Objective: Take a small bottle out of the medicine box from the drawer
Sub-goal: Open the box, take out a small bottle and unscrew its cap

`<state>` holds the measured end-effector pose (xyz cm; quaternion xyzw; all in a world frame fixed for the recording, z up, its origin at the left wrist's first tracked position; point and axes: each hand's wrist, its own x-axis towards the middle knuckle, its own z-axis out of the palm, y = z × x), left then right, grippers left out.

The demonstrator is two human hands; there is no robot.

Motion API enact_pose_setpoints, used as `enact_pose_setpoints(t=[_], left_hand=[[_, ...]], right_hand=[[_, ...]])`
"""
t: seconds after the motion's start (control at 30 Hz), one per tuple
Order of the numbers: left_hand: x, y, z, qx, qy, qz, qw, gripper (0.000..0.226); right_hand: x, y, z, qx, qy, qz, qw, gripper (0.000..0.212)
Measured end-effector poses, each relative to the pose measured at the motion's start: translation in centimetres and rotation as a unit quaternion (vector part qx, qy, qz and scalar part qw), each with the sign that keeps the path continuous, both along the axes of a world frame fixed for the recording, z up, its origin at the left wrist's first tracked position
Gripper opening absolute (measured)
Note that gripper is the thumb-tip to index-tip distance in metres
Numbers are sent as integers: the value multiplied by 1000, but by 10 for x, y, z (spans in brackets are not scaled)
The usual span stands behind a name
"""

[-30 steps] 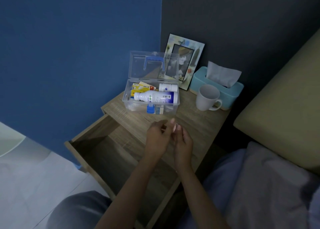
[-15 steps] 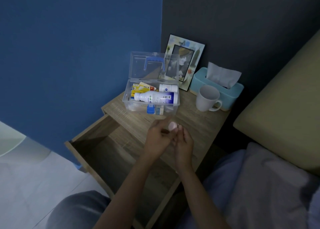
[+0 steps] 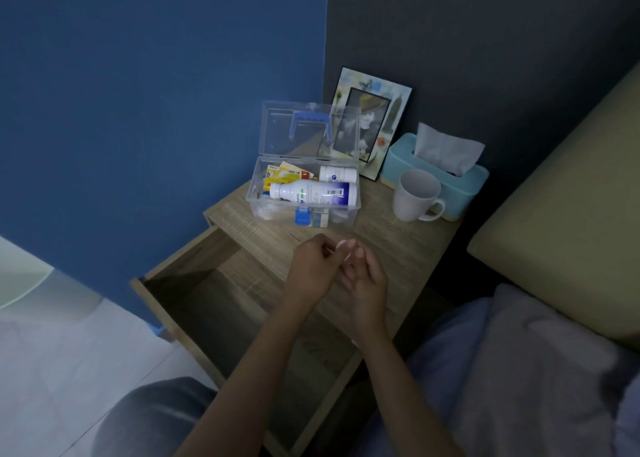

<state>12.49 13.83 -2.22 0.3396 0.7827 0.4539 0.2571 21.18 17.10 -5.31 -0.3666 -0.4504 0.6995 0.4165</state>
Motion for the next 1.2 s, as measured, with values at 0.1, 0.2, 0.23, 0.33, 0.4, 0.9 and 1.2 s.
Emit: enact_pose_setpoints(t=[0.1,0.2,0.23,0.33,0.4,0.9,1.2], left_hand=[[0,4,2,-18,-23,15,999,32],[-2,6,2,-11,-77,21,997,33],[-3,7,2,-7,-123,24,992,35],[-3,6,3,17,-222,34,974,34],[-3,4,3,26,-238,33,970,32],[-15,-11,-11,90,-401,-27,911,30],[-16,-15,-26,84,-414,-96,901,36]], right_hand=[[0,-1,0,1,-1,-3,1000,35],[0,0,1,-5,17,0,1000,34],[0,1,2,-8,25,0,1000,34],[3,4,3,-20,46,3,999,32],[4,6,4,-33,52,11,998,29],[24,18,0,-26,8,61,998,22],[45,30,-4,32,-90,108,990,27]])
